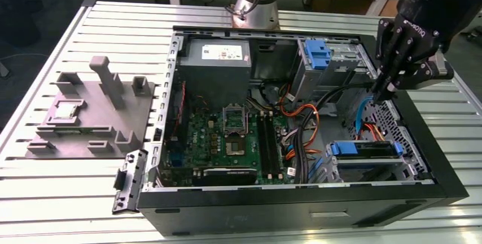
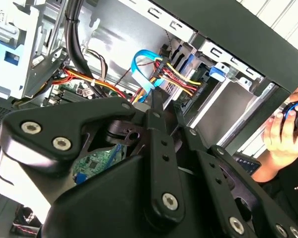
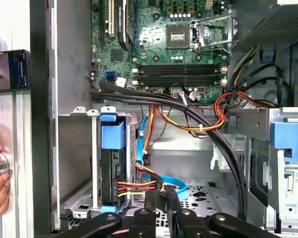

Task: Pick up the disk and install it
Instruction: 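Insert the second disk wire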

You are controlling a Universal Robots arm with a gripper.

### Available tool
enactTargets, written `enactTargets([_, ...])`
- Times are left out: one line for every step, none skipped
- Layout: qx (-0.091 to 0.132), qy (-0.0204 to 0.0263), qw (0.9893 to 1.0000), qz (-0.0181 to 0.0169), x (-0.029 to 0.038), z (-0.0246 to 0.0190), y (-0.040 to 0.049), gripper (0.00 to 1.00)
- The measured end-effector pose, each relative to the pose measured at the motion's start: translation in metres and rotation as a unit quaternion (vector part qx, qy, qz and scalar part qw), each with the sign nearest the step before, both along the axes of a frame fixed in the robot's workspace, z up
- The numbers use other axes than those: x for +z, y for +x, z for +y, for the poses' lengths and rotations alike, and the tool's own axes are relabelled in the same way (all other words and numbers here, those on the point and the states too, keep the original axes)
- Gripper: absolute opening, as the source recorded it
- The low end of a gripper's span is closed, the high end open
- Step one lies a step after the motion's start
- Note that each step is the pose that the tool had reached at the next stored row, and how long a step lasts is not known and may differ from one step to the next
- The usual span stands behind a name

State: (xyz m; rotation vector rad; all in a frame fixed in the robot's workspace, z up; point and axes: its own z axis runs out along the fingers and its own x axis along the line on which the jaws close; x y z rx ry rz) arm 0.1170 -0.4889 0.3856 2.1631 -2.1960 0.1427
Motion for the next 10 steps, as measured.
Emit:
enactTargets([0.0, -0.0018, 1.0, 0.0017, -0.0006, 0.0006, 0.0002, 0.24])
enactTargets([0.0, -0.003, 1.0, 0.0039, -0.0014, 0.0015, 0.0006, 0.24])
enactTargets([0.0, -0.0038, 1.0, 0.0063, -0.0022, 0.0027, 0.001, 0.24])
enactTargets([0.0, -0.0039, 1.0, 0.0091, -0.0032, 0.004, 0.0017, 0.24])
enactTargets([-0.001, -0.0039, 0.9999, 0.0115, -0.0042, 0.005, 0.0024, 0.24])
enactTargets([-0.001, -0.0039, 0.9999, 0.0129, -0.0053, 0.0058, 0.0029, 0.24])
enactTargets([-0.002, -0.0038, 0.9999, 0.0137, -0.0061, 0.0064, 0.0033, 0.24])
enactTargets([-0.003, -0.0039, 0.9999, 0.014, -0.0061, 0.0066, 0.0035, 0.24])
enactTargets([-0.003, -0.0039, 0.9999, 0.0142, -0.006, 0.0066, 0.0035, 0.24])
enactTargets([-0.003, -0.0041, 0.9999, 0.0143, -0.0055, 0.0067, 0.0035, 0.24])
